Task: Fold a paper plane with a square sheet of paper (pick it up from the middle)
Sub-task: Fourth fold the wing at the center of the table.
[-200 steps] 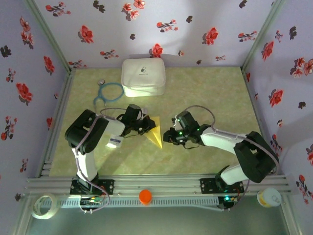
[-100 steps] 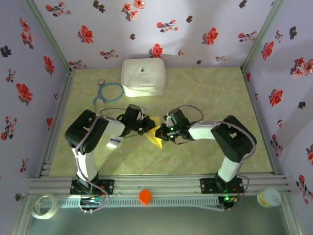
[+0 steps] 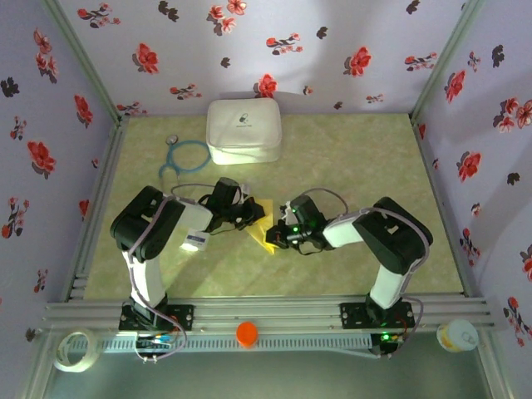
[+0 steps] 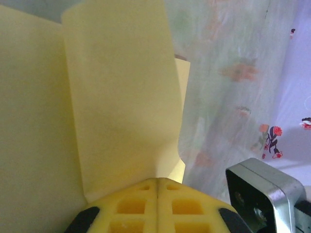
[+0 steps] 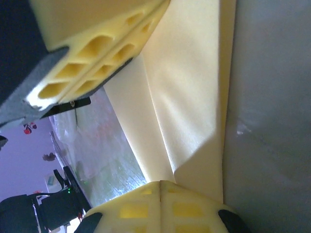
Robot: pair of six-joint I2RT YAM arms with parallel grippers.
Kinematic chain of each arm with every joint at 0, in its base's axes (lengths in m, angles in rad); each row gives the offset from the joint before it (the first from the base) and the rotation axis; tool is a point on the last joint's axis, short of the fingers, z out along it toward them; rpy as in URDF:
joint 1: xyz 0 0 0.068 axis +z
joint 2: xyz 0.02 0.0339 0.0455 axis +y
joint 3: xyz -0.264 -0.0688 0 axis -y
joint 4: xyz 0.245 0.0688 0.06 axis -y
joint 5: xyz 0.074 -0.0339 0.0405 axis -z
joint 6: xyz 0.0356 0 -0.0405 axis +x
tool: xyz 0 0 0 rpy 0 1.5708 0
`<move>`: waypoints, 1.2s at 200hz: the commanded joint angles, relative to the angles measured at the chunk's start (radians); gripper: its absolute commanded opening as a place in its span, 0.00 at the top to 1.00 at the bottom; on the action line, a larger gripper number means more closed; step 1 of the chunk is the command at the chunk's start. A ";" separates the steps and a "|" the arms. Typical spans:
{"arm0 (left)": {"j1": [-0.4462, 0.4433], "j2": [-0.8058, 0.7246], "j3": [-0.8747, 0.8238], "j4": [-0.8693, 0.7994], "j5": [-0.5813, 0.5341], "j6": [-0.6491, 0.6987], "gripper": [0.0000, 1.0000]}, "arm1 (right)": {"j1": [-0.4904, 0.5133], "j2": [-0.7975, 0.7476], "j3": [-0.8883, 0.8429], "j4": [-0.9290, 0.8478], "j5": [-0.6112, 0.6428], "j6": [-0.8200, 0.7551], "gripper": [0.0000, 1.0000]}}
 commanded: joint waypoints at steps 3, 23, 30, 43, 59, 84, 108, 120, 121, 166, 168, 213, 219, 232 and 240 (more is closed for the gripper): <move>0.008 0.042 -0.026 -0.048 -0.060 -0.002 1.00 | 0.025 -0.016 -0.052 -0.137 -0.009 0.005 0.95; 0.009 0.045 -0.027 -0.046 -0.064 -0.006 1.00 | 0.036 -0.047 -0.046 -0.217 0.006 -0.034 0.95; 0.009 0.046 -0.029 -0.044 -0.065 -0.008 1.00 | 0.041 -0.060 -0.043 -0.252 0.014 -0.049 0.95; 0.009 0.047 -0.032 -0.039 -0.067 -0.012 1.00 | 0.047 -0.079 -0.045 -0.300 0.027 -0.069 0.96; 0.009 0.048 -0.035 -0.033 -0.067 -0.015 1.00 | 0.054 -0.092 -0.058 -0.308 0.028 -0.071 0.96; 0.009 0.047 -0.038 -0.028 -0.071 -0.020 1.00 | 0.069 -0.096 -0.064 -0.322 0.024 -0.074 0.95; 0.010 0.040 -0.047 -0.022 -0.077 -0.023 1.00 | 0.072 -0.120 -0.065 -0.339 0.030 -0.081 0.96; 0.009 0.036 -0.054 -0.013 -0.082 -0.030 1.00 | 0.071 -0.148 -0.053 -0.374 0.043 -0.095 0.95; 0.009 0.037 -0.055 -0.012 -0.081 -0.031 1.00 | 0.071 -0.150 -0.052 -0.377 0.044 -0.095 0.95; -0.002 0.004 -0.101 0.026 -0.127 -0.064 1.00 | 0.012 -0.303 -0.002 -0.430 0.105 -0.092 0.94; -0.003 0.001 -0.102 0.028 -0.130 -0.066 1.00 | 0.009 -0.307 -0.001 -0.430 0.106 -0.092 0.94; -0.051 -0.020 -0.149 0.072 -0.209 -0.119 1.00 | -0.032 -0.222 0.088 -0.369 0.121 -0.043 0.94; -0.056 -0.019 -0.152 0.078 -0.216 -0.125 1.00 | -0.032 -0.200 0.102 -0.337 0.105 -0.030 0.94; -0.065 -0.020 -0.157 0.086 -0.228 -0.135 1.00 | -0.032 -0.143 0.141 -0.305 0.089 -0.007 0.95; -0.065 -0.024 -0.159 0.084 -0.232 -0.134 1.00 | -0.031 -0.112 0.168 -0.302 0.089 -0.005 0.95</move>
